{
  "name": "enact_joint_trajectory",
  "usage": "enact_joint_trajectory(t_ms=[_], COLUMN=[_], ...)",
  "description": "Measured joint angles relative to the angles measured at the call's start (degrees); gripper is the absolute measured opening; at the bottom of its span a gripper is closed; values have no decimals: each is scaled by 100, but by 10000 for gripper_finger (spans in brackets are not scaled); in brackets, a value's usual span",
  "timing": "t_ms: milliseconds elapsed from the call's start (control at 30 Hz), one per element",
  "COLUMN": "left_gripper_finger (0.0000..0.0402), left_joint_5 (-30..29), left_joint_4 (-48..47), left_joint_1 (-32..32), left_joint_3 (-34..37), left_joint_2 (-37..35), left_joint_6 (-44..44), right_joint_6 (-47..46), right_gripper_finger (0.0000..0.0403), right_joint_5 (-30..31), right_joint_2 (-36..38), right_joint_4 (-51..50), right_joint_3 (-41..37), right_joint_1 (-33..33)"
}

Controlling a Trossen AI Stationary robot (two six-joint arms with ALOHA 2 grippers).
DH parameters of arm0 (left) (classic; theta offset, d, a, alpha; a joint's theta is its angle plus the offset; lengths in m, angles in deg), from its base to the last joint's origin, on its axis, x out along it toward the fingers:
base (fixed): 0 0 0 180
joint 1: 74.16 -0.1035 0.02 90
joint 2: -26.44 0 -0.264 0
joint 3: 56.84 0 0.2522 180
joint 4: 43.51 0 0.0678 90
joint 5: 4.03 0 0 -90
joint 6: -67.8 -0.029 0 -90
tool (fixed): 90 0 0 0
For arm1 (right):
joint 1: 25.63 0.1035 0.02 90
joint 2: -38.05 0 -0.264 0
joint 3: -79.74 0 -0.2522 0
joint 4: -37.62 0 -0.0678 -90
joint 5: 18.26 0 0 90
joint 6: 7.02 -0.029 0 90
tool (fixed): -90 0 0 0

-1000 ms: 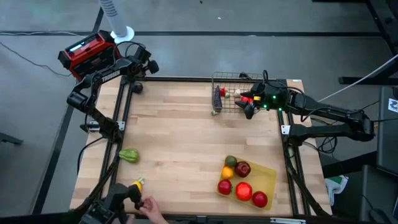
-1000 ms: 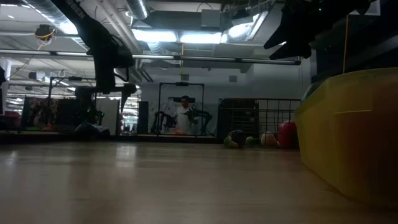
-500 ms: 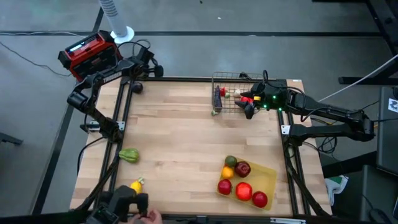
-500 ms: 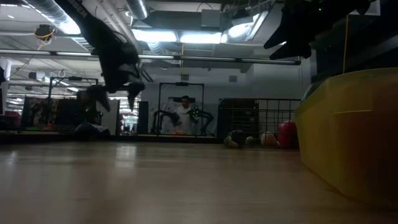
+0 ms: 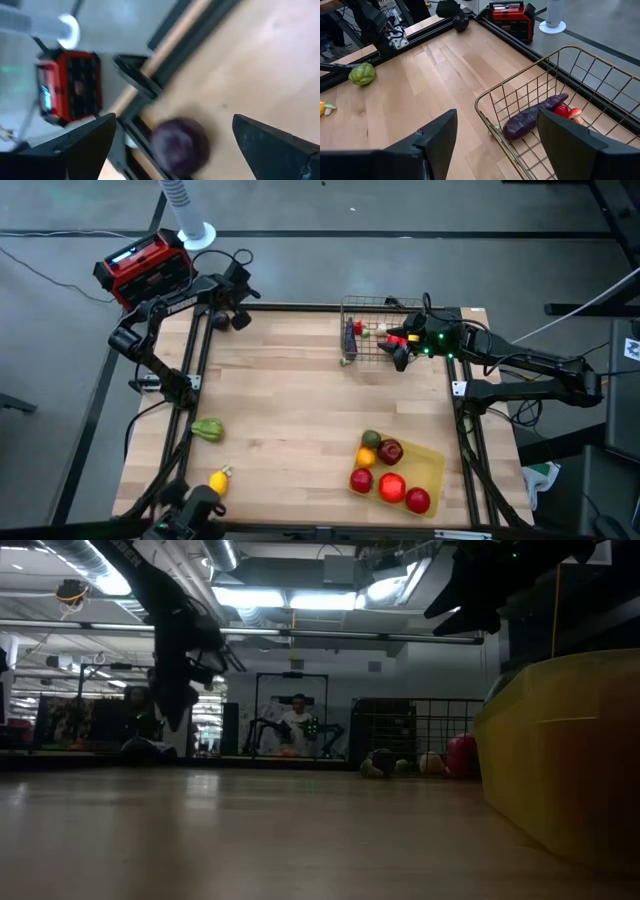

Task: Sort produce into baskets
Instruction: Put the onion into the wire basket

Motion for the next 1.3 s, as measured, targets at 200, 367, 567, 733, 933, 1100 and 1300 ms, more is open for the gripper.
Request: enact_joint_trajectory(t_ms=[200,367,567,733,933,1100,1300], left_gripper_finger=[391,390,390,390,390,390,366], left_joint_5=[-58,-313,-342,-363,-416,-584,-656], left_joint_4=[-603,-650,-650,-780,-770,-772,-774], left_joint_1=[-52,-167,-168,-179,-211,-233,-233], left_joint_3=[0,0,-2,-2,-2,-2,-2], left_joint_2=[173,362,547,873,1254,1438,1451], left_joint_6=[288,284,177,124,105,107,57], right_joint_6=[2,2,2,0,0,0,2], right_gripper_finger=[269,269,269,269,269,269,269], right_joint_5=[0,2,2,1,2,0,2], right_joint_2=[0,0,0,0,0,0,0], right_joint_4=[0,0,0,1,0,0,0], right_joint_3=[0,0,0,0,0,0,0], right_joint_1=[1,0,0,0,2,0,0])
